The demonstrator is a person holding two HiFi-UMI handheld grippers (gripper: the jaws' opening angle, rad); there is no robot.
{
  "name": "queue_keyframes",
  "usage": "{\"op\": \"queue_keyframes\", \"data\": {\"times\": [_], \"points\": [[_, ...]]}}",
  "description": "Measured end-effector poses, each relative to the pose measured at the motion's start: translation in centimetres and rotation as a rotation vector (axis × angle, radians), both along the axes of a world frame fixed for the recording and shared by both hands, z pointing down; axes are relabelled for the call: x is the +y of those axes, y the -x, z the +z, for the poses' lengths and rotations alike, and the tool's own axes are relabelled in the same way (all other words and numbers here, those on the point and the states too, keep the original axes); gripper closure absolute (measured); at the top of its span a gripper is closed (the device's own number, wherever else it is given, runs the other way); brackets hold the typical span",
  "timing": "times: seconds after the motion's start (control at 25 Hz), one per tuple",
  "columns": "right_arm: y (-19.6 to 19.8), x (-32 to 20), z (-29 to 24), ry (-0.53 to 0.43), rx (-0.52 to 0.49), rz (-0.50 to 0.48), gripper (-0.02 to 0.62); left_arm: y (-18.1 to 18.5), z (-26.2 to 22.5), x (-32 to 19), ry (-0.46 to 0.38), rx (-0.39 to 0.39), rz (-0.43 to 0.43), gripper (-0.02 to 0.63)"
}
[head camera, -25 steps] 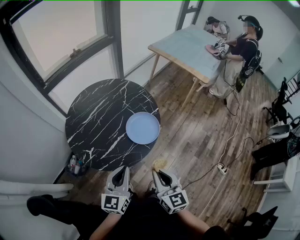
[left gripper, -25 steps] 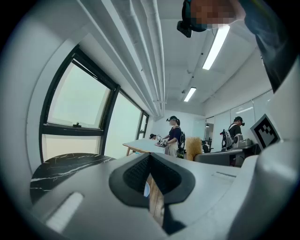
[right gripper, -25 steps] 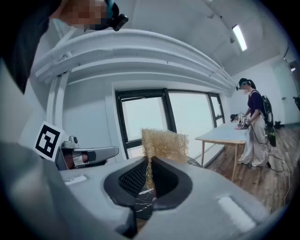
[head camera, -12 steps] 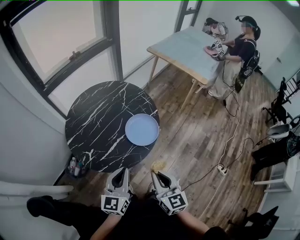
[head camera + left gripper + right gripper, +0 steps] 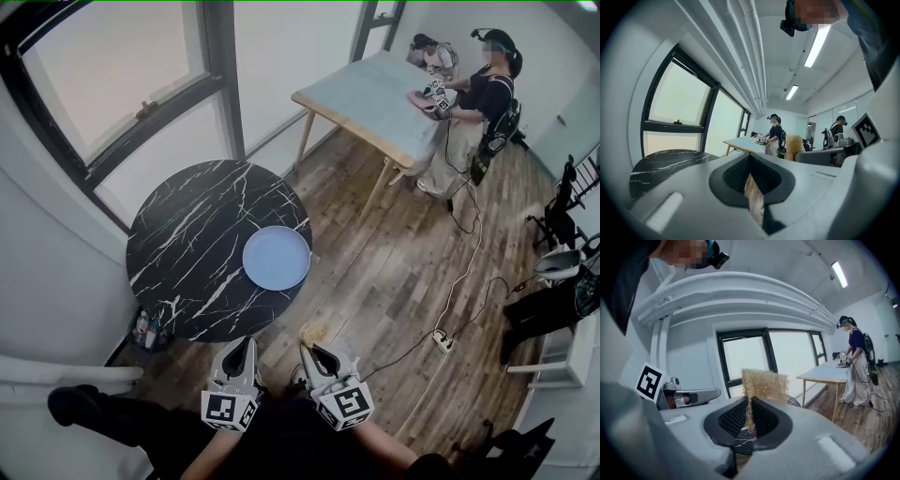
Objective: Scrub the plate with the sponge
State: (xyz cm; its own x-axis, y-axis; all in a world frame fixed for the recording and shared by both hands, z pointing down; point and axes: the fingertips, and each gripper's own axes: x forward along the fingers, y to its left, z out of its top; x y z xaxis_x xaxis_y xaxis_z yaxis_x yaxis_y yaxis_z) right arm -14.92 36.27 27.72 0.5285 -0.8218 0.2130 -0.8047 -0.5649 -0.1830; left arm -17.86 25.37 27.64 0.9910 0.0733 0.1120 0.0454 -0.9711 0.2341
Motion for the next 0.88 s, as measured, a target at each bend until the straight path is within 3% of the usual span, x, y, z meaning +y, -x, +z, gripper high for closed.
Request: {"op": "queue_keyframes", "data": {"times": [0.48, 0.88], "points": [[-1.6, 3.5, 2.0, 0.006, -0.007, -0.088, 0.574, -0.4, 1.9, 4.2, 0.013, -0.047, -0.086, 0.604], [-6.0, 2.1, 3.5, 0.033, -0.036, -0.106, 0.574, -3.2, 5.1, 2.8, 0.070, -0.115, -0.118, 0.606]]}}
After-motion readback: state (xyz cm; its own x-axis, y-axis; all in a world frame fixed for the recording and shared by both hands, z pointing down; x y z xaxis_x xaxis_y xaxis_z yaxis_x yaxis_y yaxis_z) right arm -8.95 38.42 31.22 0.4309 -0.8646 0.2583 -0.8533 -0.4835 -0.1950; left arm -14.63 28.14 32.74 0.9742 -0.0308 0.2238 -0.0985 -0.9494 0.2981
